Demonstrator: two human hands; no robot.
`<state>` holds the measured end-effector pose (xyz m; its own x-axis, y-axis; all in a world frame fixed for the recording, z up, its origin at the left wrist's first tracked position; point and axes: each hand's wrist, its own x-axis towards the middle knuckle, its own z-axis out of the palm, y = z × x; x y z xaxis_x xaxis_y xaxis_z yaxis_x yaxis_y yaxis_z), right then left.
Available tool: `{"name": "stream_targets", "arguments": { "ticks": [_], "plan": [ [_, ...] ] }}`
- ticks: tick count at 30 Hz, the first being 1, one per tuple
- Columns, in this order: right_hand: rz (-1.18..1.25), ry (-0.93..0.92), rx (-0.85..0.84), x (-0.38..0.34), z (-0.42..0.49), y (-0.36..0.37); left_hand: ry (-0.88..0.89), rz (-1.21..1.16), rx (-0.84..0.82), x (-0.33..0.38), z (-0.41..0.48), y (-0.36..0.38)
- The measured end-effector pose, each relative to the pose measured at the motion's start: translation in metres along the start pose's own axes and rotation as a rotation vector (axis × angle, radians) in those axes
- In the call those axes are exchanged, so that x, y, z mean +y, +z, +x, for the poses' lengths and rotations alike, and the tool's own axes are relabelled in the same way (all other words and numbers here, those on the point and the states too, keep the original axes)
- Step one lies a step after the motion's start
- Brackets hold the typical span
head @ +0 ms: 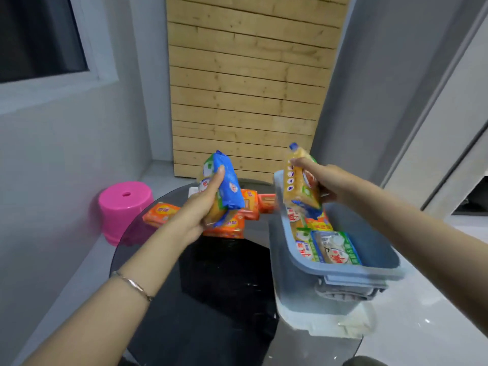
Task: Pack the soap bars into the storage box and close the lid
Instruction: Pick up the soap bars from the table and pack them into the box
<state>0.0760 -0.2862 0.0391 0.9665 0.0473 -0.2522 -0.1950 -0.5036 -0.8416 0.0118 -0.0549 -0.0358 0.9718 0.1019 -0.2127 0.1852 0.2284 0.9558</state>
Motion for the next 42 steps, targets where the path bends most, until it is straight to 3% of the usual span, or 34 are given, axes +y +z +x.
{"name": "stream_targets", "arguments": {
  "ticks": [6,9,12,15,17,20,23,28,33,36,42],
  "plan": [
    [0.023,0.159,0.057,0.043,0.048,0.004,-0.030,0.022,0.011,-0.003,0.016,0.047],
    [-0.146,0.122,0.062,0.051,0.060,0.014,-0.036,0.057,0.015,-0.003,0.022,0.059],
    [-0.337,0.086,-0.036,0.054,0.062,0.012,-0.017,0.089,0.026,0.002,0.025,0.067],
    [-0.303,0.047,-0.129,0.052,0.058,-0.009,0.004,0.140,0.001,0.010,0.026,0.080],
    [-0.181,-0.121,-0.037,0.048,0.054,-0.028,-0.002,0.167,-0.028,0.015,0.028,0.093],
    [-0.137,-0.425,0.266,0.049,0.050,-0.056,-0.041,0.205,-0.175,0.022,0.033,0.125],
    [-0.165,-0.449,0.389,0.066,0.050,-0.064,-0.120,0.272,-0.228,0.022,0.038,0.165],
    [-0.066,-0.396,0.431,0.086,0.052,-0.056,-0.084,0.602,-0.147,0.002,0.062,0.201],
    [-0.038,-0.441,0.400,0.090,0.053,-0.051,0.358,1.498,-0.177,-0.014,0.077,0.188],
    [-0.012,-0.418,0.373,0.093,0.056,-0.052,0.369,1.631,-0.341,-0.013,0.079,0.178],
    [-0.105,-0.427,0.363,0.095,0.056,-0.050,0.343,1.890,-0.398,-0.019,0.077,0.169]
  ]
}}
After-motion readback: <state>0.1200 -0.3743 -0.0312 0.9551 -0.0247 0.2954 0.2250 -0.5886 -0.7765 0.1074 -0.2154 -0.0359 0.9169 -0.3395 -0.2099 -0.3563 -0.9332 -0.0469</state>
